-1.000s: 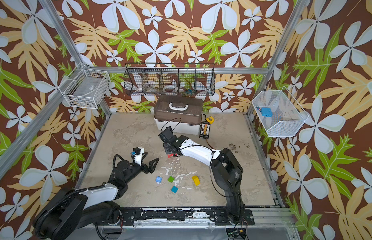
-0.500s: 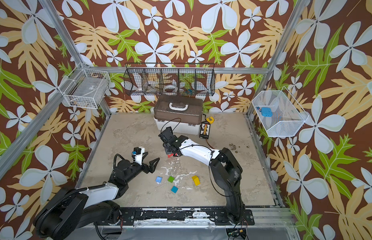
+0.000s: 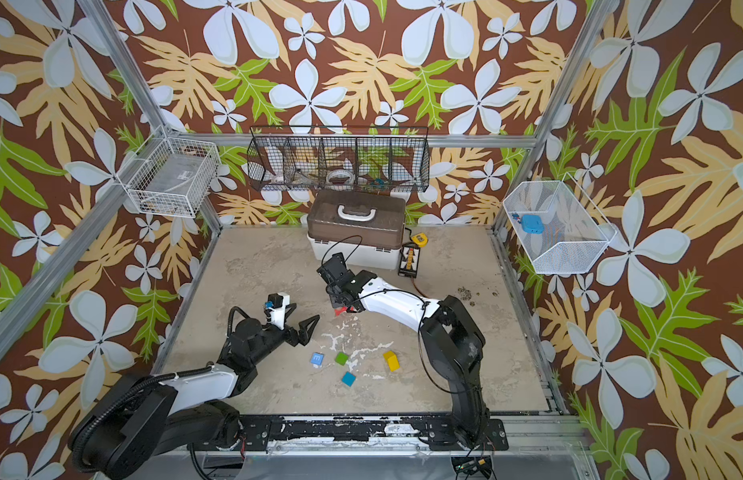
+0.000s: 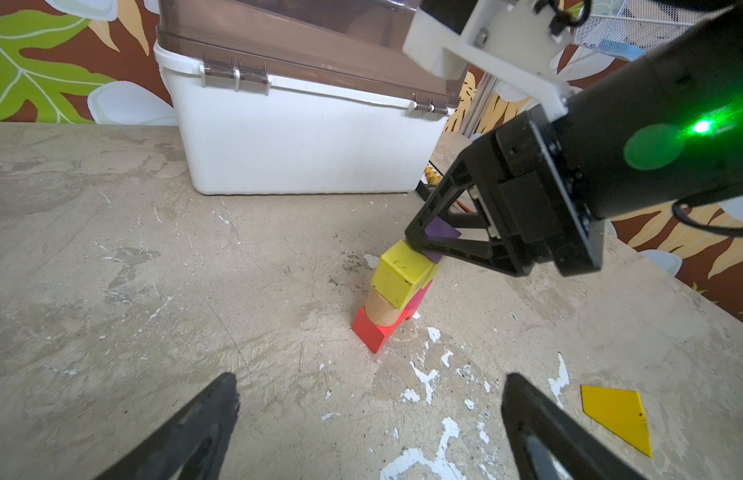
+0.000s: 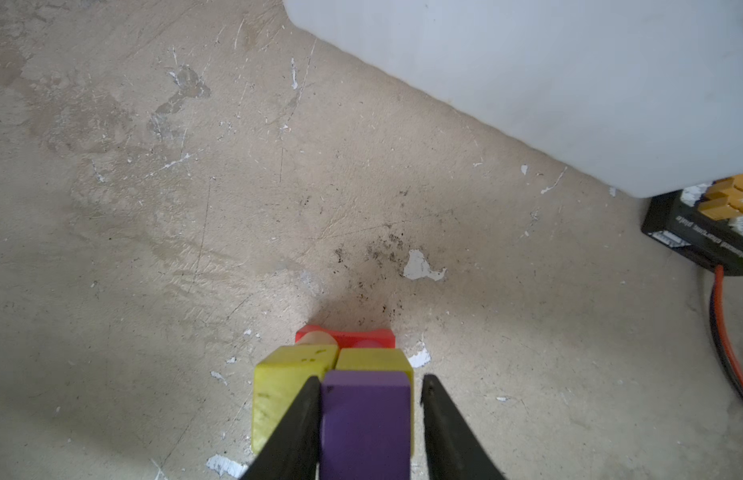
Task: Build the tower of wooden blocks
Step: 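Lower the purple block onto the two yellow blocks with the right gripper, then open the right gripper and raise it away while the left arm swings toward loose blocks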
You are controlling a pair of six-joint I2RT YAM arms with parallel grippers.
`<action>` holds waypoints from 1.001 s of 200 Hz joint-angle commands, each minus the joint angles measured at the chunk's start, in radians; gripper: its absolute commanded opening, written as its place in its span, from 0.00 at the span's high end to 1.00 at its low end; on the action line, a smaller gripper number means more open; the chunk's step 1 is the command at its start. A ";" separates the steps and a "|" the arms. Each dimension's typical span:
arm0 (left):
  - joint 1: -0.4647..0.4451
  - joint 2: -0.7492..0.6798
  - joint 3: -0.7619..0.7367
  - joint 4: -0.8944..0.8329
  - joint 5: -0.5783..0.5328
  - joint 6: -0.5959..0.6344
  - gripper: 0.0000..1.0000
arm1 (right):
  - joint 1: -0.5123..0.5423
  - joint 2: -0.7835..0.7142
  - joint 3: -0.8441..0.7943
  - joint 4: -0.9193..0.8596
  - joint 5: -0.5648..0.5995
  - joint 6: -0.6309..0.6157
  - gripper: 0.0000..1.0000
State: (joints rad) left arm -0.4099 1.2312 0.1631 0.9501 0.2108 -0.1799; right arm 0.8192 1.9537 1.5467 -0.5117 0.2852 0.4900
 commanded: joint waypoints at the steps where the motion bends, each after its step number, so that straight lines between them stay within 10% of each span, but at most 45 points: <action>1: -0.003 0.004 0.007 0.002 0.007 0.007 0.00 | 0.001 -0.010 0.003 -0.013 0.012 -0.002 0.58; 200: -0.006 0.028 0.030 -0.023 0.009 0.011 0.00 | -0.003 -0.012 0.000 -0.013 0.016 -0.005 0.58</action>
State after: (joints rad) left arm -0.4145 1.2549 0.1848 0.9215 0.2108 -0.1776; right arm 0.8169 1.9518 1.5448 -0.5121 0.2886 0.4892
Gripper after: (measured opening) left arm 0.998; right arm 0.415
